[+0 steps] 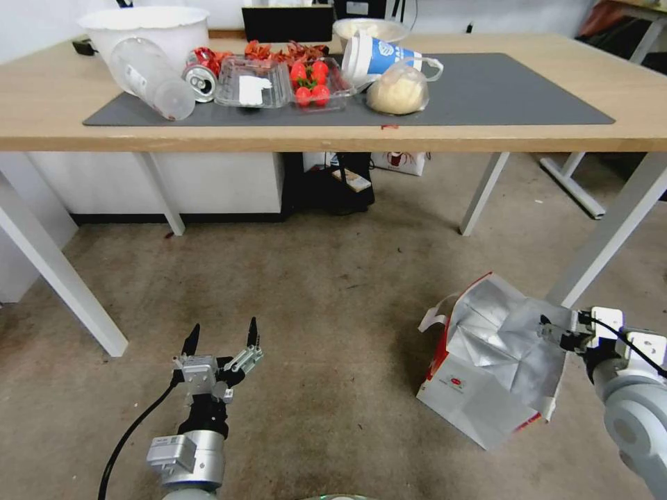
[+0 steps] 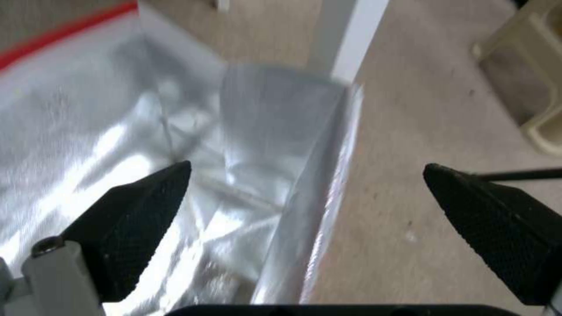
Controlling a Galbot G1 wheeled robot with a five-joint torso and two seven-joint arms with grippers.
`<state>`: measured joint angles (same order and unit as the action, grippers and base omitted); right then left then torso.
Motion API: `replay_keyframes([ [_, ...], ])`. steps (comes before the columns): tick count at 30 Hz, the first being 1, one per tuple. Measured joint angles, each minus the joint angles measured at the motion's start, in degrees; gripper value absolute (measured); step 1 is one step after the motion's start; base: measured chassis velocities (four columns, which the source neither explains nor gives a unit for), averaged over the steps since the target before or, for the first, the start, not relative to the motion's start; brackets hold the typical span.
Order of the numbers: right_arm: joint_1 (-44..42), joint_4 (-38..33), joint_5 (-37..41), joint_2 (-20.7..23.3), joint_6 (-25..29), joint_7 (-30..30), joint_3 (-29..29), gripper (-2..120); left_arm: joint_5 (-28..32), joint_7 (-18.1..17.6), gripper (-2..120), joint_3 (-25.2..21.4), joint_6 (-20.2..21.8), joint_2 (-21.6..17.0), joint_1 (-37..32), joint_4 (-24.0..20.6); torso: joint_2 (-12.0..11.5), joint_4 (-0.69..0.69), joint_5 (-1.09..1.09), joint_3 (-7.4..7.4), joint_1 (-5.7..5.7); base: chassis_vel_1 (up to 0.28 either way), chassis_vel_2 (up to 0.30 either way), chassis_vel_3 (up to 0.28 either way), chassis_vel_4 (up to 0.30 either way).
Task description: Pick up the food delivery bag from the floor and place it on the table.
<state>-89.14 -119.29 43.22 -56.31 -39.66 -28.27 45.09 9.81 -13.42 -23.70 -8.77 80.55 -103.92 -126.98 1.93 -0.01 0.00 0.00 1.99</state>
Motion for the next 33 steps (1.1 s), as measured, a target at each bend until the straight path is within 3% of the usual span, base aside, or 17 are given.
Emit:
replay_keyframes([
  [8, 3.23, 4.09, 1.05, -1.75, -2.22, -3.62, -4.75, 100, 0.05, -0.08, 100, 0.43, -0.24, -0.83, 0.24, 1.22, 0.01, 0.02, 0.01, 0.0, 0.0, 0.0, 0.0, 0.0, 0.0],
  [22, 6.14, 9.29, 3.02, -2.0, -2.37, -5.76, -6.99, 100, 0.24, -0.2, 100, 0.82, -0.67, -0.95, 1.36, 3.02, 0.03, 0.01, 0.0, 0.0, 0.0, 0.0, 0.0, 0.0, 0.0],
  [30, 6.37, 10.66, 7.62, -1.09, -1.7, -6.82, -7.49, 100, -0.28, -0.63, 100, 1.33, -1.01, -0.56, 1.43, 3.65, 0.03, 0.01, 0.0, 0.0, 0.01, 0.0, 0.0, 0.0, 0.0],
  [33, 6.54, 10.81, 12.07, -0.68, -1.55, -8.94, -7.46, 93, -0.62, -1.04, 100, 1.52, -1.29, -0.24, 1.03, 3.34, 0.03, 0.0, 0.0, 0.0, 0.01, 0.0, 0.0, 0.0, 0.0],
])
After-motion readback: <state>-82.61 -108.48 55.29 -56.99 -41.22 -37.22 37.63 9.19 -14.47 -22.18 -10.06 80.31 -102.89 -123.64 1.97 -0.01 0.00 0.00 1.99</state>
